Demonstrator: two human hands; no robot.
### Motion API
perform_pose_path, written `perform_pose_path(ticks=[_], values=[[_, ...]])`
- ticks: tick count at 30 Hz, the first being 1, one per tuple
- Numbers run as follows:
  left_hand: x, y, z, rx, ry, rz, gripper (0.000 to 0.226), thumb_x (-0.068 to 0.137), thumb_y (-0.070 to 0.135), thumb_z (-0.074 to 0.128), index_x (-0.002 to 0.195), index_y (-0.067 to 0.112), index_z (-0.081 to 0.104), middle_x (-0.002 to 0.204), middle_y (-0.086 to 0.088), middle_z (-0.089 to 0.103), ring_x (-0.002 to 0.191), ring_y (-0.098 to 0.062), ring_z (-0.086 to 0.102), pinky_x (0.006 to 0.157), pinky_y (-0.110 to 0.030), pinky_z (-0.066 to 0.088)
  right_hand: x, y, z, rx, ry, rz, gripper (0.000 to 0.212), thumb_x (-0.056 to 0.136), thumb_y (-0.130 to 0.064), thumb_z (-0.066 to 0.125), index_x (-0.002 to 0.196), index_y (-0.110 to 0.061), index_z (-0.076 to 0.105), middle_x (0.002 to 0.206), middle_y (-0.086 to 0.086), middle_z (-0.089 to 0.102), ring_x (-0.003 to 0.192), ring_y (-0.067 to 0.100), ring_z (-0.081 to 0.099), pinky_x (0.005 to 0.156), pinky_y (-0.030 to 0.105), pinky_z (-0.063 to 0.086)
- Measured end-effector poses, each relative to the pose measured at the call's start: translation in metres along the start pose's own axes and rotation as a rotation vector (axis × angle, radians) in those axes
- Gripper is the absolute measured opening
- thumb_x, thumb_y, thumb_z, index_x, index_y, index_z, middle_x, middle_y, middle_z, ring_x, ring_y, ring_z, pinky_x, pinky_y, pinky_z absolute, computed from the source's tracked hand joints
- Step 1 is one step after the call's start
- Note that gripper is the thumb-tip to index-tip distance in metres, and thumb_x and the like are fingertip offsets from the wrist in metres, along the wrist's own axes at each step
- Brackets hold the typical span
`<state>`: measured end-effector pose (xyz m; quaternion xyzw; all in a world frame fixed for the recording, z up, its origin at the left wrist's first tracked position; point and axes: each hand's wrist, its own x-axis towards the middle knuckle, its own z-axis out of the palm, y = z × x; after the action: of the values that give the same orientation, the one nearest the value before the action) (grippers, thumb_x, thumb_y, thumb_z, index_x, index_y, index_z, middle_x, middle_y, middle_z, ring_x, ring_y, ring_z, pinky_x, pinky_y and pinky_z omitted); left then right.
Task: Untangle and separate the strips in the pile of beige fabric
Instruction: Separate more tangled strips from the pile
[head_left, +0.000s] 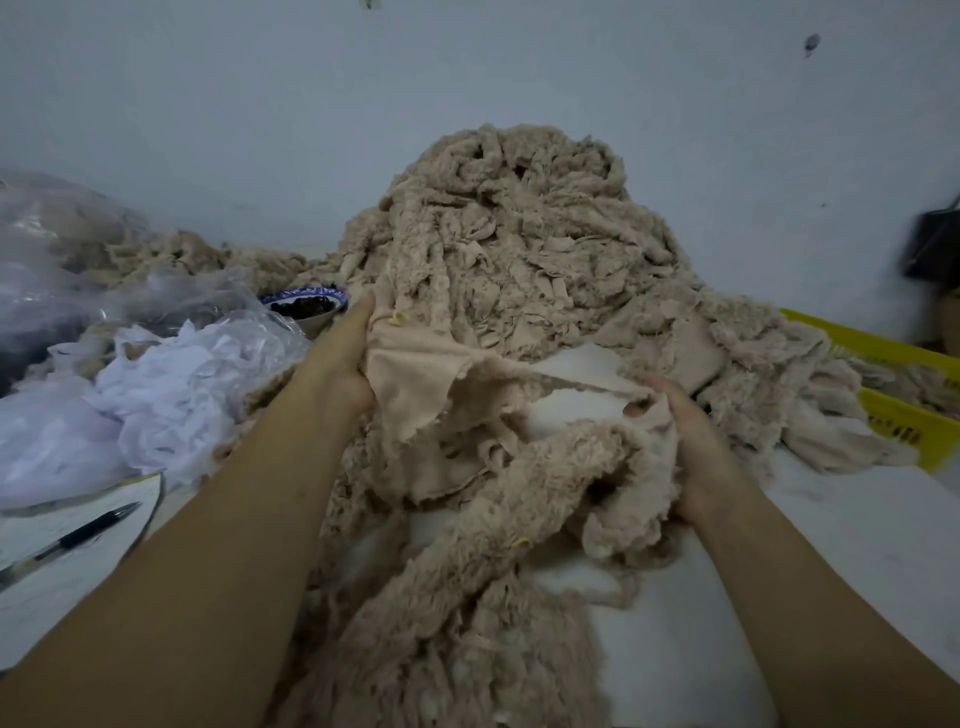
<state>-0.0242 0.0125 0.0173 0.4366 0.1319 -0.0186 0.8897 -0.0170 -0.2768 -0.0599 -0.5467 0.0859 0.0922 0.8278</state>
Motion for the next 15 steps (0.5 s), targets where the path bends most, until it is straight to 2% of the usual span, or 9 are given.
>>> perform_pose_path(ticks=[1, 3, 5, 7, 8, 9, 11, 12, 15], values=[[0.001, 0.000, -0.002, 0.012, 0.024, 0.019, 0.048, 0.098, 0.047, 0.054, 0.124, 0.008, 0.062, 0.098, -0.016, 0.075, 0.076, -0.028, 0.074, 0.052, -0.036, 0.057, 0.001, -0.001, 0.001, -0.070, 0.024, -0.023, 0.044, 0.089, -0.049, 0.065, 0.119, -0.017, 0.068, 0.106, 0.012, 0.075, 0.096, 0.029, 0.072, 0.082, 0.041, 0.057], [0.003, -0.002, -0.003, 0.093, 0.073, 0.053, 0.050, 0.094, 0.046, 0.059, 0.129, 0.010, 0.061, 0.116, -0.015, 0.071, 0.097, -0.029, 0.070, 0.061, -0.039, 0.059, 0.001, -0.005, 0.004, -0.213, 0.076, -0.100, 0.036, 0.093, -0.044, 0.062, 0.117, -0.018, 0.069, 0.103, 0.009, 0.076, 0.090, 0.027, 0.074, 0.079, 0.038, 0.058], [0.004, -0.005, -0.002, 0.124, 0.092, 0.066, 0.057, 0.089, 0.048, 0.065, 0.133, 0.012, 0.058, 0.120, -0.015, 0.068, 0.106, -0.031, 0.067, 0.067, -0.042, 0.061, 0.000, -0.010, 0.005, -0.351, 0.148, -0.161, 0.036, 0.094, -0.045, 0.063, 0.110, -0.014, 0.072, 0.104, 0.012, 0.075, 0.093, 0.031, 0.071, 0.087, 0.045, 0.057], [0.006, -0.005, -0.002, 0.084, 0.067, 0.088, 0.053, 0.091, 0.047, 0.063, 0.131, 0.012, 0.058, 0.105, -0.013, 0.069, 0.097, -0.028, 0.067, 0.069, -0.043, 0.061, -0.001, -0.011, 0.004, -0.497, 0.231, -0.230, 0.049, 0.094, -0.046, 0.061, 0.105, 0.001, 0.067, 0.102, 0.026, 0.068, 0.096, 0.043, 0.065, 0.089, 0.052, 0.055], [0.006, -0.005, -0.001, 0.043, 0.025, 0.098, 0.045, 0.094, 0.045, 0.060, 0.125, 0.012, 0.061, 0.091, -0.008, 0.064, 0.086, -0.022, 0.064, 0.065, -0.038, 0.061, -0.001, -0.012, 0.002, -0.568, 0.252, -0.265, 0.049, 0.096, -0.045, 0.059, 0.096, 0.003, 0.064, 0.093, 0.028, 0.063, 0.091, 0.043, 0.063, 0.081, 0.048, 0.055], [0.006, -0.005, -0.001, 0.003, -0.025, 0.108, 0.036, 0.096, 0.043, 0.057, 0.117, 0.014, 0.062, 0.085, -0.004, 0.057, 0.077, -0.018, 0.059, 0.062, -0.033, 0.061, -0.002, -0.012, 0.001, -0.629, 0.259, -0.287, 0.044, 0.097, -0.044, 0.058, 0.084, -0.002, 0.058, 0.082, 0.022, 0.058, 0.082, 0.037, 0.059, 0.070, 0.039, 0.050], [0.007, -0.009, 0.002, 0.016, -0.065, 0.125, 0.030, 0.097, 0.037, 0.058, 0.121, 0.019, 0.063, 0.097, -0.003, 0.063, 0.081, -0.016, 0.062, 0.069, -0.031, 0.061, 0.000, -0.012, 0.000, -0.694, 0.262, -0.308, 0.035, 0.097, -0.043, 0.057, 0.079, -0.013, 0.051, 0.076, 0.006, 0.053, 0.075, 0.024, 0.051, 0.060, 0.032, 0.038], [0.007, -0.012, 0.004, 0.081, -0.039, 0.132, 0.030, 0.097, 0.034, 0.060, 0.122, 0.019, 0.063, 0.101, -0.005, 0.068, 0.085, -0.018, 0.065, 0.072, -0.031, 0.061, 0.000, -0.012, 0.000, -0.695, 0.260, -0.317, 0.033, 0.097, -0.043, 0.057, 0.081, -0.015, 0.052, 0.075, 0.003, 0.053, 0.073, 0.021, 0.051, 0.060, 0.031, 0.037], [0.001, -0.028, 0.013, 0.523, 0.003, 0.213, 0.027, 0.097, 0.040, 0.059, 0.094, 0.016, 0.070, 0.075, 0.004, 0.071, 0.075, -0.015, 0.064, 0.060, -0.026, 0.055, -0.001, -0.009, 0.005, -0.720, 0.173, -0.336, 0.035, 0.095, -0.047, 0.059, 0.079, -0.018, 0.051, 0.075, -0.002, 0.052, 0.069, 0.014, 0.049, 0.061, 0.029, 0.037]])
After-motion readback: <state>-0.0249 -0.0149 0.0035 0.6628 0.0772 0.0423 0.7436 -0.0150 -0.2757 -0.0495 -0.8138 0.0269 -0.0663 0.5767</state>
